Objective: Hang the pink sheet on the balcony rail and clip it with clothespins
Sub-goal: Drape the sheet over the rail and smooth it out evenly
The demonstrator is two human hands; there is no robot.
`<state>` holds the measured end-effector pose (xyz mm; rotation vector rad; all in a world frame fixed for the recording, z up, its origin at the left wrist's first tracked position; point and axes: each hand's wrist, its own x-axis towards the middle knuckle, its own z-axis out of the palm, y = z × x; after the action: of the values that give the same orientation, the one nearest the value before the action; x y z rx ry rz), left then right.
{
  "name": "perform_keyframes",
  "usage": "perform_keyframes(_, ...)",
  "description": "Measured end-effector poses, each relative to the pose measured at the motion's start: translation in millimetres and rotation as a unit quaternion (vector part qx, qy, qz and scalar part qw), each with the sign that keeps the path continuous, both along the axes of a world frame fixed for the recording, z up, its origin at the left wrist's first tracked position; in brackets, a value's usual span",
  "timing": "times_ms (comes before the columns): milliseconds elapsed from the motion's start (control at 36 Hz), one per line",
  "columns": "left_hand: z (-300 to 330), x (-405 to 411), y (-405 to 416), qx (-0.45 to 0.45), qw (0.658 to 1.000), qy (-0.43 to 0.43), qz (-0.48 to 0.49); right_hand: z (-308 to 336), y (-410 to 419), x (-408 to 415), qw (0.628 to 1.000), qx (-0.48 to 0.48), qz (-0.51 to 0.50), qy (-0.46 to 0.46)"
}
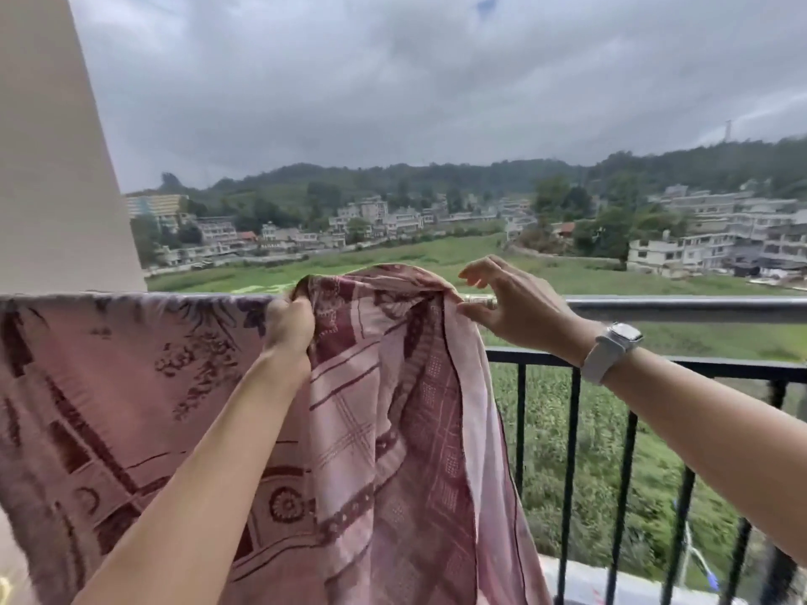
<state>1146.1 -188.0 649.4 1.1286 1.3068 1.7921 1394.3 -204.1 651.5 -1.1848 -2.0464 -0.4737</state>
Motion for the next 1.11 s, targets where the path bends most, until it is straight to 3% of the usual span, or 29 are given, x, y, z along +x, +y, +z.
perform_keyframes(56, 1, 0, 1, -0.018, 0.995, 0.038, 0.094, -7, 4, 4, 0.998, -0.001, -0.015, -0.054)
perform_keyframes(167, 0, 14, -5, -0.053, 0.99, 0.07, 0.111, -10, 10, 9, 0.981, 0.051, -0.01, -0.185)
perform_keyframes(389, 3, 51, -31, -0.05, 0.974, 0.177, 0.132, 7, 25, 7, 0.964, 0.086, 0.044, -0.246)
perform_keyframes(500, 2, 62, -36, 0.016, 0.957, 0.27, 0.108, 20, 29, 18, 0.99, 0.047, 0.057, -0.12)
perform_keyframes(639, 10, 89, -31, 0.052, 0.893, 0.435, 0.101, 47, 28, 60, 0.997, 0.002, 0.01, 0.08)
perform_keyframes(750, 30, 123, -14, 0.094, 0.927, 0.341, 0.128, 62, 26, 96, 0.949, -0.087, 0.084, 0.291)
perform_keyframes(833, 41, 141, 1, 0.061, 0.904, 0.386, 0.171, 71, 18, 127, 0.902, -0.088, 0.097, 0.411)
perform_keyframes(917, 43, 170, 4, 0.099, 0.877, 0.448, 0.144, 74, 6, 156, 0.903, -0.045, 0.069, 0.421)
perform_keyframes(1000, 41, 212, -3, 0.198, 0.844, 0.498, 0.009, 75, -9, 182, 0.91, -0.01, 0.046, 0.412)
perform_keyframes(1056, 37, 241, -8, 0.222, 0.823, 0.516, -0.087, 77, -18, 201, 0.914, 0.028, 0.019, 0.404)
perform_keyframes(1111, 31, 268, -13, 0.232, 0.818, 0.511, -0.123, 81, -30, 222, 0.919, 0.067, -0.014, 0.389)
